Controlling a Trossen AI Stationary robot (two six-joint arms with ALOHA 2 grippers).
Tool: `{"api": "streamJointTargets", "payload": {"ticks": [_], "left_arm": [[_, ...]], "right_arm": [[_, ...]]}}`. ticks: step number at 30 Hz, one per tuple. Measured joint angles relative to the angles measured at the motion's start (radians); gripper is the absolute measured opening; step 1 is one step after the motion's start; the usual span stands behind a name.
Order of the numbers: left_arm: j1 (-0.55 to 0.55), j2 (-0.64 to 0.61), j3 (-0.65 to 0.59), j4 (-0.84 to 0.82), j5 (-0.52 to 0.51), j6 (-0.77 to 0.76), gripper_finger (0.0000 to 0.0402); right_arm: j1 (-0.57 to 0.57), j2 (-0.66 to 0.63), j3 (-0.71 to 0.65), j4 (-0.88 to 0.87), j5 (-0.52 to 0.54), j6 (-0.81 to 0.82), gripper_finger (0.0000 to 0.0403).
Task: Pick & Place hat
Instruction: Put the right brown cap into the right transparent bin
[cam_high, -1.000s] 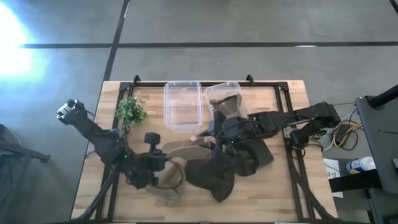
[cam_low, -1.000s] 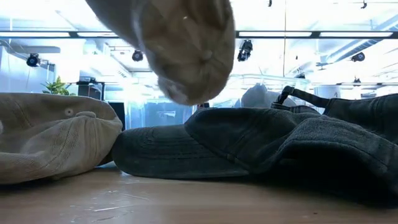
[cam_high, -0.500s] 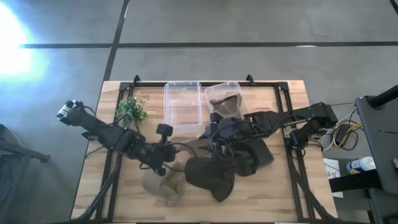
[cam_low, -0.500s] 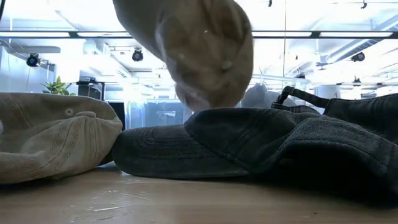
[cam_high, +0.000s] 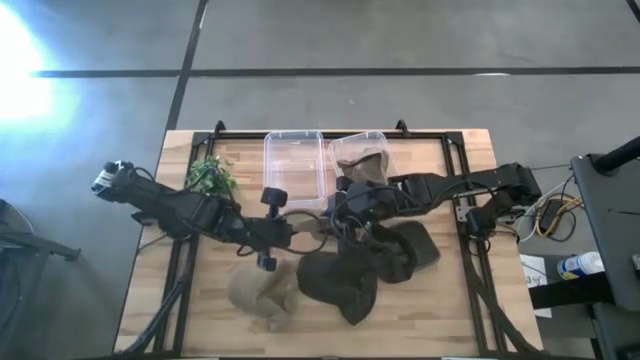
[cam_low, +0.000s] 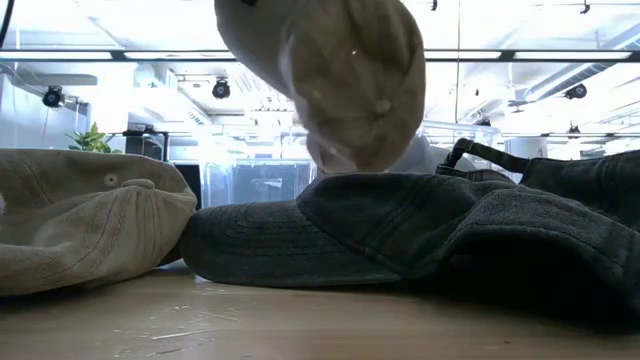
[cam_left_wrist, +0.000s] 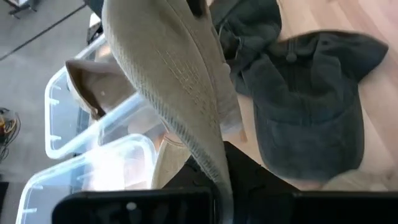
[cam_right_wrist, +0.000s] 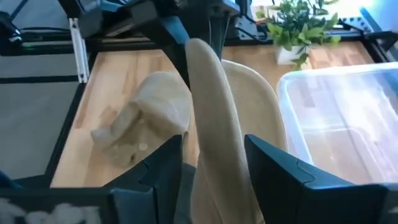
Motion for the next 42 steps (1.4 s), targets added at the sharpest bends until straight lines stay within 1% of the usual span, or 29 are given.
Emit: {"api": "streamJointTargets", "payload": {"ticks": [3, 5, 7, 10, 11, 13, 16, 20, 23, 27, 29, 30, 32, 33, 36, 40, 42], "left_arm": [[0.008, 0.0, 0.0, 0.038, 0.013, 0.016, 0.0011], [0.009, 0.0, 0.0, 0.041, 0.01, 0.024, 0.0017], [0.01, 0.0, -0.002, 0.043, 0.003, 0.024, 0.0027], [0.01, -0.001, -0.002, 0.05, -0.025, 0.002, 0.0045], [0.01, -0.001, -0.002, 0.05, -0.03, -0.005, 0.0052], [0.01, -0.003, -0.002, 0.044, -0.05, -0.032, 0.0068], [0.009, -0.014, -0.002, 0.015, -0.117, -0.1, 0.0096], [-0.005, -0.047, -0.002, -0.078, -0.232, -0.23, 0.0134], [-0.029, -0.086, -0.002, -0.165, -0.283, -0.353, 0.0158], [-0.059, -0.145, -0.002, -0.24, -0.294, -0.538, 0.0174], [-0.075, -0.167, -0.003, -0.26, -0.299, -0.606, 0.0176], [-0.083, -0.176, -0.008, -0.26, -0.302, -0.632, 0.0176], [-0.099, -0.189, -0.018, -0.259, -0.315, -0.673, 0.0177], [-0.103, -0.194, -0.023, -0.259, -0.321, -0.688, 0.0177], [-0.107, -0.197, -0.04, -0.258, -0.328, -0.72, 0.0177], [-0.107, -0.194, -0.087, -0.258, -0.325, -0.767, 0.0177], [-0.108, -0.194, -0.113, -0.257, -0.304, -0.801, 0.0177]], "right_arm": [[-0.014, 0.0, -0.001, -0.004, -0.008, 0.044, 0.0151], [-0.027, 0.0, 0.0, -0.016, -0.02, 0.06, 0.0128], [-0.035, 0.0, 0.0, -0.024, -0.032, 0.072, 0.0095], [-0.035, 0.0, 0.0, -0.023, -0.04, 0.073, 0.0034], [-0.035, 0.0, 0.0, -0.023, -0.041, 0.067, 0.0022], [-0.035, 0.0, 0.0, -0.024, -0.035, 0.071, 0.0017], [-0.036, -0.003, 0.0, -0.032, 0.005, 0.074, 0.0015], [-0.033, -0.023, -0.002, -0.057, 0.13, 0.07, 0.0014], [-0.034, -0.059, -0.001, -0.066, 0.291, 0.066, 0.0014], [-0.04, -0.109, -0.001, -0.129, 0.589, 0.106, 0.0014], [-0.052, -0.128, -0.001, -0.162, 0.69, 0.109, 0.0014], [-0.063, -0.14, -0.001, -0.179, 0.707, 0.11, 0.0014], [-0.096, -0.148, 0.0, -0.218, 0.701, 0.135, 0.0014], [-0.117, -0.148, 0.0, -0.23, 0.67, 0.16, 0.0014], [-0.186, -0.137, -0.014, -0.236, 0.532, 0.234, 0.0014], [-0.265, -0.115, -0.041, -0.213, 0.454, 0.31, 0.0013], [-0.306, -0.11, -0.057, -0.202, 0.426, 0.366, 0.0013]]}}
